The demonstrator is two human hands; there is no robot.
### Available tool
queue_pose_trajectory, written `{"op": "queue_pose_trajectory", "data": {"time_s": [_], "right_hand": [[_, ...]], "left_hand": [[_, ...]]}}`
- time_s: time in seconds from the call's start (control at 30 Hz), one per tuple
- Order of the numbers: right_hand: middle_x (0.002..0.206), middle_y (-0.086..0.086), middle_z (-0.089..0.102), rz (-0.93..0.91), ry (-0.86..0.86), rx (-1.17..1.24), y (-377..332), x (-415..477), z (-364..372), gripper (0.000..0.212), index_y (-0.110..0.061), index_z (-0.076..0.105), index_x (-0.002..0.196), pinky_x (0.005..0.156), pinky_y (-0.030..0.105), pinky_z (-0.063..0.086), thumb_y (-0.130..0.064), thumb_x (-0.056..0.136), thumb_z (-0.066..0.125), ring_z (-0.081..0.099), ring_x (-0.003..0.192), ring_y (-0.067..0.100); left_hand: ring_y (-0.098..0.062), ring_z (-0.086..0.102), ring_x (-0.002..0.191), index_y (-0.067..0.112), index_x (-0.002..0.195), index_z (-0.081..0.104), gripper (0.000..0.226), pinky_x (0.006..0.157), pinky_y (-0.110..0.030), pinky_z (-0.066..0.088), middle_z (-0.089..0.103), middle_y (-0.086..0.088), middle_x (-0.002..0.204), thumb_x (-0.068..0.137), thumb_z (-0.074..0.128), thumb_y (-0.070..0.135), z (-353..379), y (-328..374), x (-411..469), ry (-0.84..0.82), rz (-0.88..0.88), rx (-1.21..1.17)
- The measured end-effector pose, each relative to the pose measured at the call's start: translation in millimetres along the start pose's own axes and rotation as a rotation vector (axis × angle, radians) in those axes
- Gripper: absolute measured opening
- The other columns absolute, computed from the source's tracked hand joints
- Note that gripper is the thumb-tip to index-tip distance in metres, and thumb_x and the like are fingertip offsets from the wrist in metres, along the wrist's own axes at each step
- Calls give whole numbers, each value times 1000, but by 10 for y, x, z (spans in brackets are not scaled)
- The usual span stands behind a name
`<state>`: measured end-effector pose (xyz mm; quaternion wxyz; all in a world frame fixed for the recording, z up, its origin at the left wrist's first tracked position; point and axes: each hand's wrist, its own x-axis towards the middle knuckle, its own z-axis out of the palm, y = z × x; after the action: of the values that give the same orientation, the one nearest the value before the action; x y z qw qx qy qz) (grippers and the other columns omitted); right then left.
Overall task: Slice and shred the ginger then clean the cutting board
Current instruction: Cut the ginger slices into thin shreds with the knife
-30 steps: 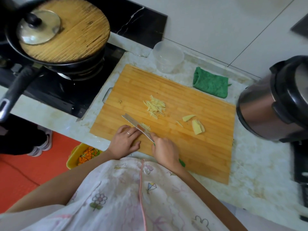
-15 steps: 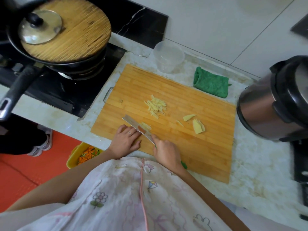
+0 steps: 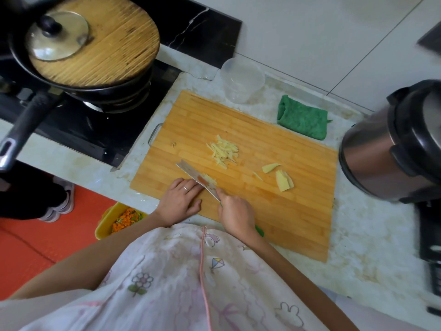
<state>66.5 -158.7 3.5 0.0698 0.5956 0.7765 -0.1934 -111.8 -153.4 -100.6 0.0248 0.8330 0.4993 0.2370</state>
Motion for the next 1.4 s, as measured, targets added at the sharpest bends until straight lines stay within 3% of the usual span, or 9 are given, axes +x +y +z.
{"op": "queue_pose_trajectory", "data": {"time_s": [0.13, 0.9, 1.07, 1.4], "right_hand": [[80, 9, 68, -18, -7, 6, 38, -77, -3, 48, -22, 40, 141, 50, 29, 36, -10, 94, 41, 63, 68, 26], [92, 9, 69, 5, 27, -10, -68, 47, 4, 42, -21, 44, 137, 54, 30, 33, -12, 96, 43, 66, 83, 29], [83, 11, 68, -35, -9, 10, 20, -90, -20, 49, -22, 40, 142, 52, 31, 35, -11, 94, 42, 64, 73, 29], [88, 10, 69, -25, 10, 23, 17, -3, -8, 45, -23, 43, 139, 52, 31, 35, -14, 95, 43, 65, 78, 29]], "left_hand": [[-22, 50, 98, 11, 117, 54, 39, 94, -35, 35, 66, -11, 105, 85, 48, 33, -5, -20, -11, 3, -1, -23], [-22, 51, 95, 12, 117, 50, 38, 93, -36, 37, 67, -11, 103, 84, 49, 32, 6, 2, 4, 42, -11, -73], [-22, 51, 96, 13, 117, 52, 38, 94, -36, 37, 67, -11, 105, 84, 50, 32, -3, -17, 9, 58, 2, -81], [-21, 52, 95, 13, 118, 53, 39, 94, -35, 37, 66, -10, 105, 85, 51, 32, 12, -24, -6, 54, 9, -92]]}}
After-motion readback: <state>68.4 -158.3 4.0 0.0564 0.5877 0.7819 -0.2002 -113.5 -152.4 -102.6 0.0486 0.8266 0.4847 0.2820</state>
